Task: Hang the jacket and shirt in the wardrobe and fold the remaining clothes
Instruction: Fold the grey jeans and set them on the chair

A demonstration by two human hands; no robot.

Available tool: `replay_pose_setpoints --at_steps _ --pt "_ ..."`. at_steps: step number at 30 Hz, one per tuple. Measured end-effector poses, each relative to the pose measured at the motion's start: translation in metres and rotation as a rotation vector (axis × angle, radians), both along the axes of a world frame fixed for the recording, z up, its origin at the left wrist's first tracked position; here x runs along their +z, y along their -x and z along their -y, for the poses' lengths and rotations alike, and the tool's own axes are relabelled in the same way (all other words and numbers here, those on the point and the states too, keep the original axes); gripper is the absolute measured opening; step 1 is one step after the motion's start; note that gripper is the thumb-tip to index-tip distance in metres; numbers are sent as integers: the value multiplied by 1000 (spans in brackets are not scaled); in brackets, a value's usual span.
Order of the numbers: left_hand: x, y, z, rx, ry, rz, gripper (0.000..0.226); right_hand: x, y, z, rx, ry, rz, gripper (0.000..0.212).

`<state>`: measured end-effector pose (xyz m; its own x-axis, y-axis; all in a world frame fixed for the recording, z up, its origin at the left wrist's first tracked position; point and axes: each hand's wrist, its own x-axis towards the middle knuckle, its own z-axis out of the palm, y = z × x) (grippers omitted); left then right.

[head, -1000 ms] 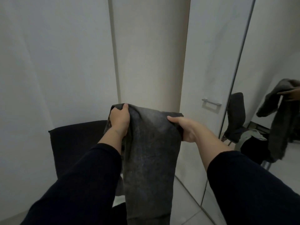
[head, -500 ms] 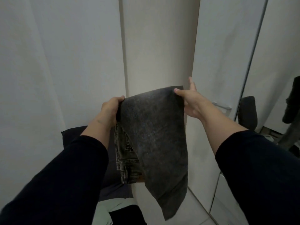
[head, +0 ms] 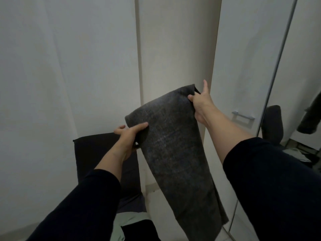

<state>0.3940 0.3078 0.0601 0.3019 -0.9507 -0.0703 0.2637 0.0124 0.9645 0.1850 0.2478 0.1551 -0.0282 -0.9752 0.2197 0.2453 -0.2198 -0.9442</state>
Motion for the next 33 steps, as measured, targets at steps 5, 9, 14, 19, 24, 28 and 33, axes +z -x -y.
replay_pose_setpoints --at_steps 5,9,14,19,24,28,33 --pt "-11 23 -7 -311 -73 151 56 0 10 12 -119 -43 19 50" --pt "16 43 6 -266 104 91 48 5 36 16 -107 -88 67 49" --pt "61 68 24 -259 233 85 40 -2 66 7 86 -66 34 69" --pt "82 73 38 -202 283 92 33 -28 69 -10 318 -215 143 30" --pt "75 62 36 -154 246 81 36 -50 55 -25 467 -388 -125 35" --pt "71 33 32 -85 214 115 38 -52 39 -31 511 -430 -251 28" --pt "82 -1 20 -87 54 392 28 -31 6 -25 365 -276 -126 15"
